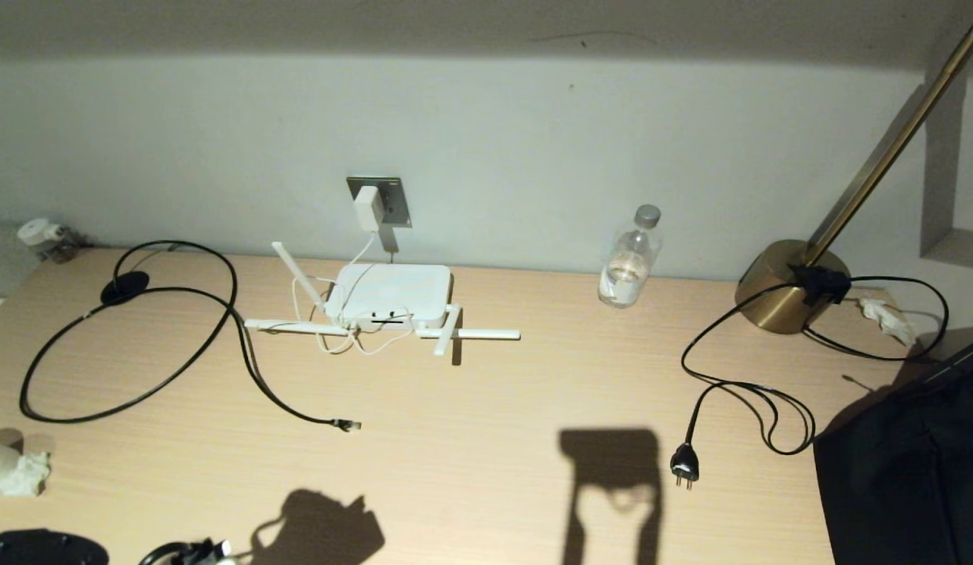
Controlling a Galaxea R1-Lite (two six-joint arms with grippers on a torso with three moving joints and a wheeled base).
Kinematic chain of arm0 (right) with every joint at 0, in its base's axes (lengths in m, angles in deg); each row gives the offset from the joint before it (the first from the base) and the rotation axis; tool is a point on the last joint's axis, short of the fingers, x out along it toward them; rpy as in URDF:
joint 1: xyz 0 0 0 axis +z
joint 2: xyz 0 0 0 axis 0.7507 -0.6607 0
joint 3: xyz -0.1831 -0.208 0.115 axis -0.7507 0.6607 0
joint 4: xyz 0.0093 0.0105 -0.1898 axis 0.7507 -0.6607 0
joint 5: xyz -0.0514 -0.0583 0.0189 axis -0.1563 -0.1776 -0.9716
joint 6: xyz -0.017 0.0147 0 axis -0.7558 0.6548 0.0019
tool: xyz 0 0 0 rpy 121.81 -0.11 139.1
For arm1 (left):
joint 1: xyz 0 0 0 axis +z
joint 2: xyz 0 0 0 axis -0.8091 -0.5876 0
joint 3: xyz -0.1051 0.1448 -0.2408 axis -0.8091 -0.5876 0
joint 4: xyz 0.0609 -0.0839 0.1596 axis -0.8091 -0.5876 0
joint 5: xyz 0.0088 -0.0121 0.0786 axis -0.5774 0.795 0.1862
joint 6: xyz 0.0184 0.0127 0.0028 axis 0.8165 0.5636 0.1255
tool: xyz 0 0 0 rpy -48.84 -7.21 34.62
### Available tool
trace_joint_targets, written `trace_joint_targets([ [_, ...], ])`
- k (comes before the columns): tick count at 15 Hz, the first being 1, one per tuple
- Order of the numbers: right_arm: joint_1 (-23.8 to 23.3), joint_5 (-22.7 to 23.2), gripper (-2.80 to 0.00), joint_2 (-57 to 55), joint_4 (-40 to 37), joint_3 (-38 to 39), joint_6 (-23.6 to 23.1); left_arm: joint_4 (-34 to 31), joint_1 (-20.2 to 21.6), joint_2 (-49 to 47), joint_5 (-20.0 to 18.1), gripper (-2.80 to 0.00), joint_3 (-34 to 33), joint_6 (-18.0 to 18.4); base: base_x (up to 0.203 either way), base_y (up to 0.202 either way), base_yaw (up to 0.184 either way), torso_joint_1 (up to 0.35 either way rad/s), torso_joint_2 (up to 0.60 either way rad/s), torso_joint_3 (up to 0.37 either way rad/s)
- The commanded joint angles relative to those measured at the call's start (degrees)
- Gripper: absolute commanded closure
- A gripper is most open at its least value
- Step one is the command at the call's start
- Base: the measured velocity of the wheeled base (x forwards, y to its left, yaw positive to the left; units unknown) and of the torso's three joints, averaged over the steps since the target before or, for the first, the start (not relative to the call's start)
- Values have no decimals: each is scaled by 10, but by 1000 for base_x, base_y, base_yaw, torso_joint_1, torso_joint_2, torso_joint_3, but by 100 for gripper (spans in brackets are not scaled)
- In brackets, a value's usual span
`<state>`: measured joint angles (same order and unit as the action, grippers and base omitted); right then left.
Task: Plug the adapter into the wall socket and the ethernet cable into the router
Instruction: Pick up cable
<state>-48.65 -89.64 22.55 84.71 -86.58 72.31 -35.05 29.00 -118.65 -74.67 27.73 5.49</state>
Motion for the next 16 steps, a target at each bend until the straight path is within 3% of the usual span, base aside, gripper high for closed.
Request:
trace_joint_targets([
  [1,0,0,0,-1,0,0,0,1,1,-6,2,-280,-9,1,0,0,0,0,0,0],
  [12,0,0,0,-1,0,0,0,3,3,-55,-1,-280,-17,-1,0,0,0,0,0,0],
  [16,0,0,0,-1,0,0,0,64,32,-136,0,-280,3,-1,0,0,0,0,0,0],
])
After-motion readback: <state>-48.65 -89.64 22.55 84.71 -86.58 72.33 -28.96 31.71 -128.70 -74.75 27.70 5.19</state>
